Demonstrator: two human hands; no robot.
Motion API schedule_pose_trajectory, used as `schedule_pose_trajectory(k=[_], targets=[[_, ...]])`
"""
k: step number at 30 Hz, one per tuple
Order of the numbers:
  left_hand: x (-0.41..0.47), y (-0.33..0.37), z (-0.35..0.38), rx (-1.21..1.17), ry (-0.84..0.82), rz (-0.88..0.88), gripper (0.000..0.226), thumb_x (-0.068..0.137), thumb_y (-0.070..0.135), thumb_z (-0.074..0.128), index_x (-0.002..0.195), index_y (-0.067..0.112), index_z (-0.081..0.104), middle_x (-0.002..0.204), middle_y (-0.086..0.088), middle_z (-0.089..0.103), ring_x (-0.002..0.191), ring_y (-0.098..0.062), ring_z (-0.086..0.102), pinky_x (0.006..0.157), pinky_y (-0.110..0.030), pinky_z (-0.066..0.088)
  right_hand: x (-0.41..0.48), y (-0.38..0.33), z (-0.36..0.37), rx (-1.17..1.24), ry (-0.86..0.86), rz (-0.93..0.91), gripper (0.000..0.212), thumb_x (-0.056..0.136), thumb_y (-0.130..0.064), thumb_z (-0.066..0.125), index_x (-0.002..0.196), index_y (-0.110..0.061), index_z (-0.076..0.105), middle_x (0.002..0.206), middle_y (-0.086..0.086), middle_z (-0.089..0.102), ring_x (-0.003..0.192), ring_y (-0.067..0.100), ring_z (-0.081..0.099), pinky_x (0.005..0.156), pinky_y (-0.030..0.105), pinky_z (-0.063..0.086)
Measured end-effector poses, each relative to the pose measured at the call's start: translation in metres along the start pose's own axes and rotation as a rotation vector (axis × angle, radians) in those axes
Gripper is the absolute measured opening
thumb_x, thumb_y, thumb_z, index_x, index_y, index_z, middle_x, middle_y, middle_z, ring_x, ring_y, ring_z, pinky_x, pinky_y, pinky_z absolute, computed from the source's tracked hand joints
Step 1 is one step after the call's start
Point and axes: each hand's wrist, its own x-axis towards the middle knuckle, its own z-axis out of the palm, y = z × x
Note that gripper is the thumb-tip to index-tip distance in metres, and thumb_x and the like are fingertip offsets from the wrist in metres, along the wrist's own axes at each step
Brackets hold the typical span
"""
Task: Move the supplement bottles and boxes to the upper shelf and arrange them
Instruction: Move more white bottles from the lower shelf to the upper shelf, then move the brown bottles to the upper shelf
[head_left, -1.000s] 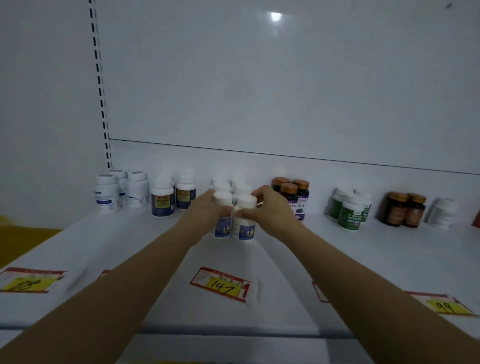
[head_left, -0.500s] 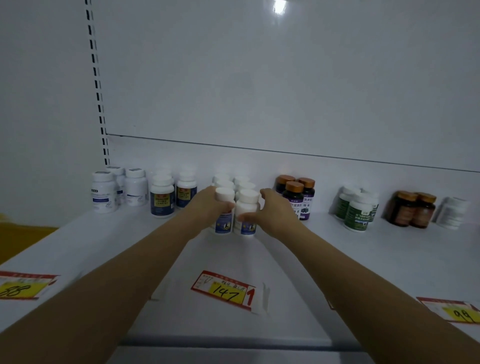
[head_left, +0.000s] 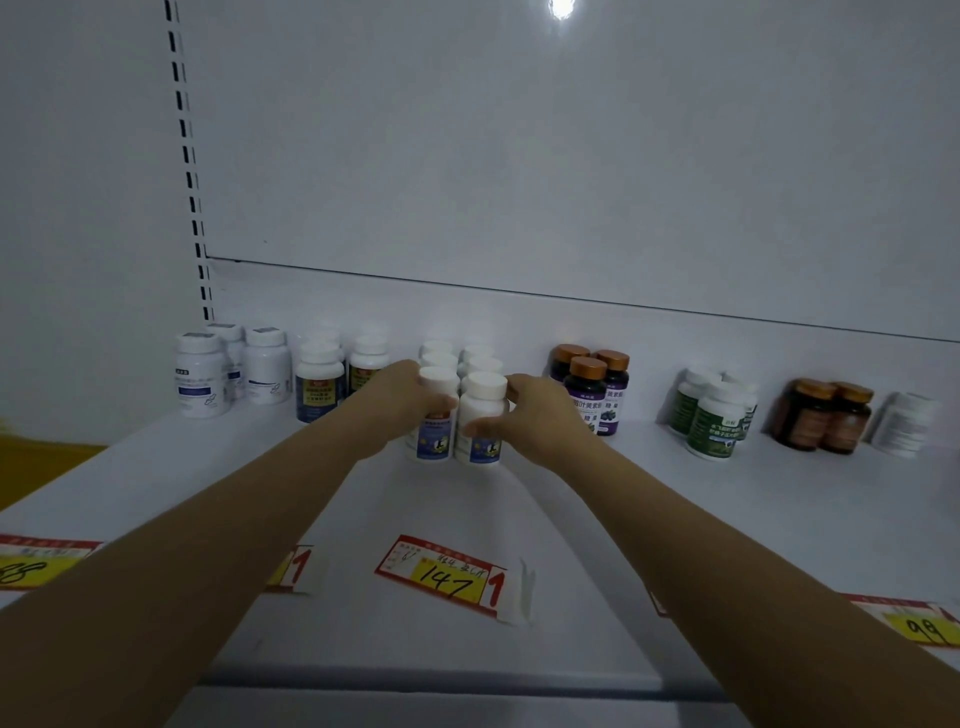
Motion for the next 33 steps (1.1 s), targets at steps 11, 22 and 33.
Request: schedule_pose_trajectory(k=[11,22,33], targets=[[-0.007,-0.005,0.007,0.186,0.042,0.069,0.019,0.075,0.009,0.065,0.072,0.009,0.046,0.067,-0.005,0.051,0.059,-0.013,0.045,0.052,-0.021,0.034,-0.005,-0.003,0.004,-0.033,-0.002,-0.018,0.049,0.078,-0.024,0.073,0.120,-0.008,0.055,0.116,0.010,0.064,0.086,0.013,0.051,0.072,0.024,0.042],[-0.015,-0.004,0.009,0.309,0.049,0.001,0.069,0.068,0.008,0.076,0.122,-0.002,0.035,0.107,-0.016,0.050,0.102,-0.029,0.055,0.080,-0.032,0.046,-0.014,-0.008,-0.006,-0.202,-0.074,0.074,0.065,0.078,-0.034,0.074,0.128,-0.006,0.044,0.126,0.013,0.056,0.105,0.024,0.055,0.078,0.027,0.041],[-0.092,0.043,0.036,0.899,-0.100,0.021,0.039,0.087,0.035,0.059,0.113,0.005,0.056,0.118,-0.012,0.059,0.095,-0.024,0.053,0.079,-0.029,0.042,-0.090,0.014,-0.075,-0.574,-0.229,-0.021,0.054,0.090,-0.044,0.056,0.131,-0.009,0.051,0.129,0.012,0.056,0.113,0.027,0.054,0.091,0.032,0.043]])
